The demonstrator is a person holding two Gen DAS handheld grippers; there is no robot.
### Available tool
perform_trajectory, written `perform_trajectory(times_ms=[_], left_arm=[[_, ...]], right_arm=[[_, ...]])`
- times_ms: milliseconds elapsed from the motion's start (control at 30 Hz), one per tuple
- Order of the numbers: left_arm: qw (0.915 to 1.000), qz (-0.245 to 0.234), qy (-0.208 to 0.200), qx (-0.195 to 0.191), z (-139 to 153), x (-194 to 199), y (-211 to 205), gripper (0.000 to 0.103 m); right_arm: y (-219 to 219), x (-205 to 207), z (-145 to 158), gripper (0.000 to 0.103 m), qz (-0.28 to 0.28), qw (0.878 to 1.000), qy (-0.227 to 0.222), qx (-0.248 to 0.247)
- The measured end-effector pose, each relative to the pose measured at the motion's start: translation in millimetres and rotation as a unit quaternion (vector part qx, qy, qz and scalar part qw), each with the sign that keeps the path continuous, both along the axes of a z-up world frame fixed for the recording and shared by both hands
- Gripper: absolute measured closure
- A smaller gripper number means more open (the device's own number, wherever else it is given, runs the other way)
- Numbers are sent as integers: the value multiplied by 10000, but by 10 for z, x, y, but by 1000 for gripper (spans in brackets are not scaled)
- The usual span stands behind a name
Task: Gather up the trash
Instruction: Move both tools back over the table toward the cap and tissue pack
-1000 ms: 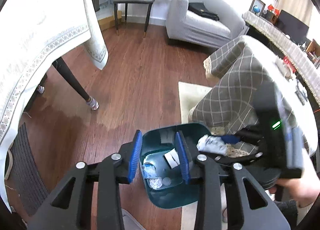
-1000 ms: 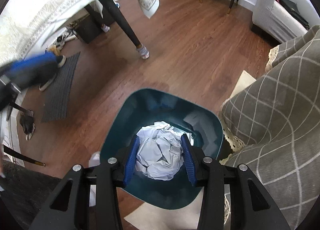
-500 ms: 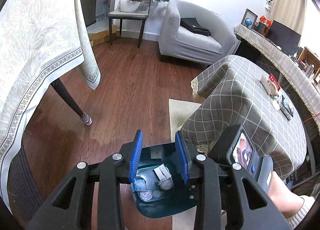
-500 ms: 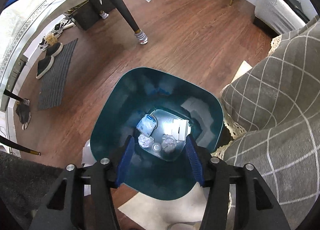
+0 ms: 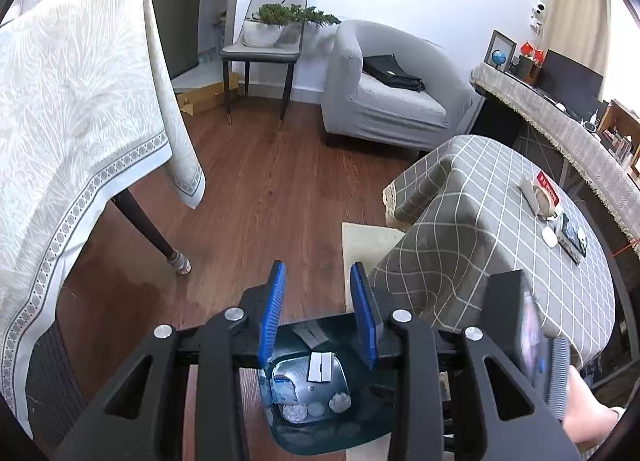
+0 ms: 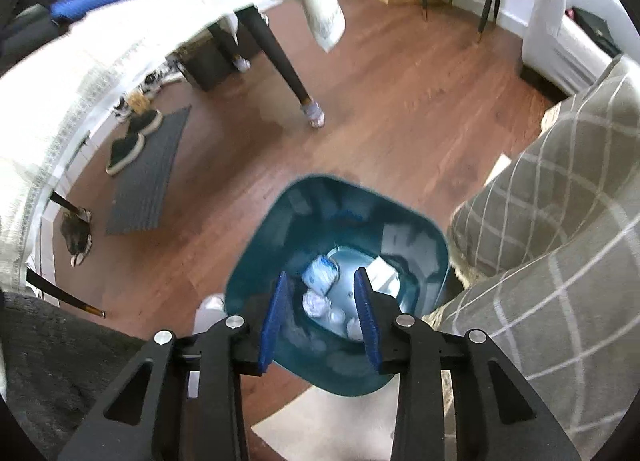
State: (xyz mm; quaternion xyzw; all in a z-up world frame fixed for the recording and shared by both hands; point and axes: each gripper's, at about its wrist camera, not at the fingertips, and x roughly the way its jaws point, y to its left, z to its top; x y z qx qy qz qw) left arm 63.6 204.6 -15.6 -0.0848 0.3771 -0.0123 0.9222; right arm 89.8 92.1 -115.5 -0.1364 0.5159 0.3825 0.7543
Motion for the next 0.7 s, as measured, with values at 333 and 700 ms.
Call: perform_trajectory(times_ms=[333, 700], left_arm=[[9992, -181, -367, -8, 238, 21, -184, 67], [9966, -699, -421, 73, 264, 147, -824, 61]], right_arm=[[-556, 88, 652, 69, -543, 9931, -829, 621], [-1321, 202, 848, 69, -1201, 9834, -1197, 647]])
